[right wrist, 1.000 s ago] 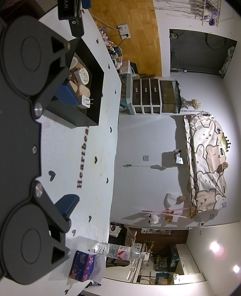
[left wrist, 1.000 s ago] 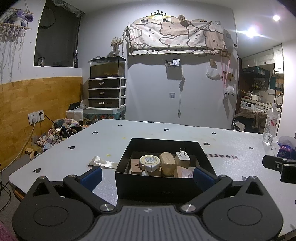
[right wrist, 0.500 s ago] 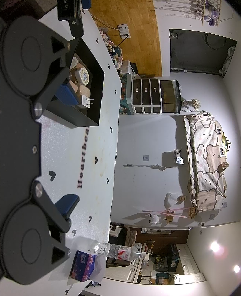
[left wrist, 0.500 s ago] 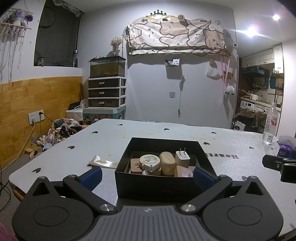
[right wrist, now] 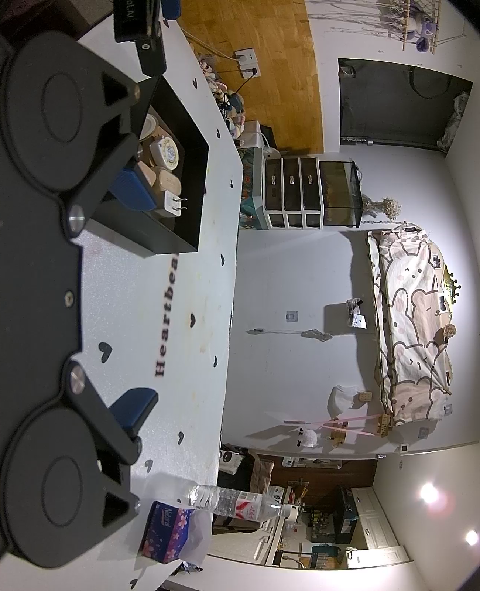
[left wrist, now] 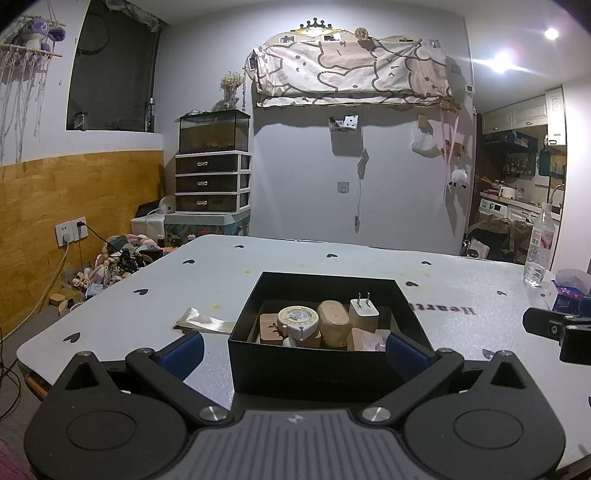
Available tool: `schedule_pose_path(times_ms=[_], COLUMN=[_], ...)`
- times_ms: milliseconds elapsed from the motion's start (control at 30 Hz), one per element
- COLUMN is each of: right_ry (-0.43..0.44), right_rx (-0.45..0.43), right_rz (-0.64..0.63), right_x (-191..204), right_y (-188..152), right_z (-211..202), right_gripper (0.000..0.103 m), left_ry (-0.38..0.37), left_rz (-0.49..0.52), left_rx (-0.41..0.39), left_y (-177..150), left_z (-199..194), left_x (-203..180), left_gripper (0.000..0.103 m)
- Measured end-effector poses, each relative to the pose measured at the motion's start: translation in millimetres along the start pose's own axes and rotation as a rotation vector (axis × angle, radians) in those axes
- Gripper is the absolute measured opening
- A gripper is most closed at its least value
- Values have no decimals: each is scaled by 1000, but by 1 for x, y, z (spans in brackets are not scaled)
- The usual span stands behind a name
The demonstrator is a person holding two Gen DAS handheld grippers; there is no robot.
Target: Organize rigid objects
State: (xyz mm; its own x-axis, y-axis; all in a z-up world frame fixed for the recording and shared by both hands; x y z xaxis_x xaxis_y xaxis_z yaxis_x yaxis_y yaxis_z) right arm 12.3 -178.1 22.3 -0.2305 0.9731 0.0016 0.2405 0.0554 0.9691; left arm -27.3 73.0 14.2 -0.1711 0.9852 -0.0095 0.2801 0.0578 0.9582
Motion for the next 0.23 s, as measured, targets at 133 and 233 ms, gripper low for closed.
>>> schedule_pose_path(times_ms=[133, 233], right_ry=[0, 0], right_rx=[0, 2], right_rz=[0, 1], right_x=[0, -1], right_y=[0, -1], right_z=[0, 0], right_gripper=[103, 103], left_ry=[0, 0], left_rz=[0, -1], left_rx=[0, 4], left_y=[-1, -3], left_z=[0, 0], left_x=[0, -1], left_gripper=[103, 103])
Point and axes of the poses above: each gripper's, at about its wrist camera, not at the fingertips, and z roughly the way its jaws point, x to its left, y to its top, the point moved 1 cm from there along z, roughly the way its jaws point, and after that the axes turned 4 degrees about -x, right-handed, at the moved point
